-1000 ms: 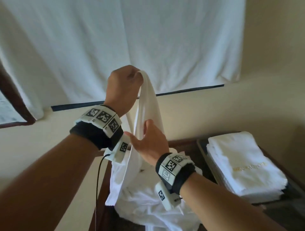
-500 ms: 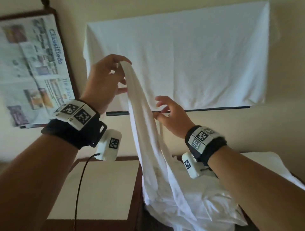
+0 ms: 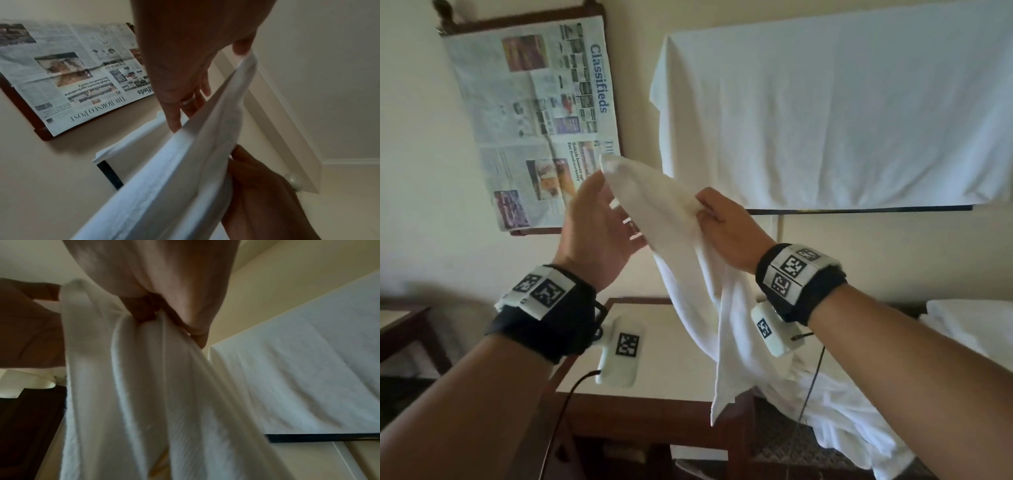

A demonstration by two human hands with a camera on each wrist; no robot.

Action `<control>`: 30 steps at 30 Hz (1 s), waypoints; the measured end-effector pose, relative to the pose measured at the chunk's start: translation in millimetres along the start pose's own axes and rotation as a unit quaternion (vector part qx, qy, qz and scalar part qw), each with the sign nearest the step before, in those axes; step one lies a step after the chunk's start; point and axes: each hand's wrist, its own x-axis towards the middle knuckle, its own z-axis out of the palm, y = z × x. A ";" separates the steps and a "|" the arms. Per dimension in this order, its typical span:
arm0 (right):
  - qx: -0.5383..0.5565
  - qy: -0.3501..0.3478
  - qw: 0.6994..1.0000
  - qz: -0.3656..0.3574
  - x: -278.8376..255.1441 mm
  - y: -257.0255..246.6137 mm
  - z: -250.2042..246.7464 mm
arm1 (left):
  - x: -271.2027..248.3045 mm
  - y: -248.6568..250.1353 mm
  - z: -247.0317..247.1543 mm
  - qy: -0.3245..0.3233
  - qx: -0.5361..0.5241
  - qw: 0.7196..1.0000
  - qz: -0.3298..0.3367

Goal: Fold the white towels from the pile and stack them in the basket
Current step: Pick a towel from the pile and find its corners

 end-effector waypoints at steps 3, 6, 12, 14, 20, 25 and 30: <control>0.028 0.013 0.999 0.017 0.1 -18.9 7.2 | -13.9 -5.7 1.4 -0.062 0.036 0.997 0.010; -0.009 0.021 1.000 0.017 -1.0 -26.5 4.8 | -20.6 -10.1 10.5 -0.073 0.127 0.987 0.058; -0.038 0.081 0.996 -0.012 3.8 -18.9 -3.7 | -11.6 -12.9 9.2 -0.101 0.230 0.959 0.131; -0.060 0.086 0.994 -0.026 7.3 -18.7 -3.7 | -3.6 -19.0 15.0 -0.061 0.335 0.925 0.168; -0.182 0.032 0.979 -0.086 2.1 -8.3 -13.3 | 24.3 -4.8 13.2 0.008 0.378 0.911 0.162; -0.304 0.017 0.952 -0.022 -17.7 20.0 -23.5 | 35.8 15.9 11.7 -0.002 0.413 0.895 0.166; -0.289 0.036 0.949 0.119 -35.2 54.8 -32.3 | 38.7 23.5 -8.8 -0.011 0.437 0.888 0.142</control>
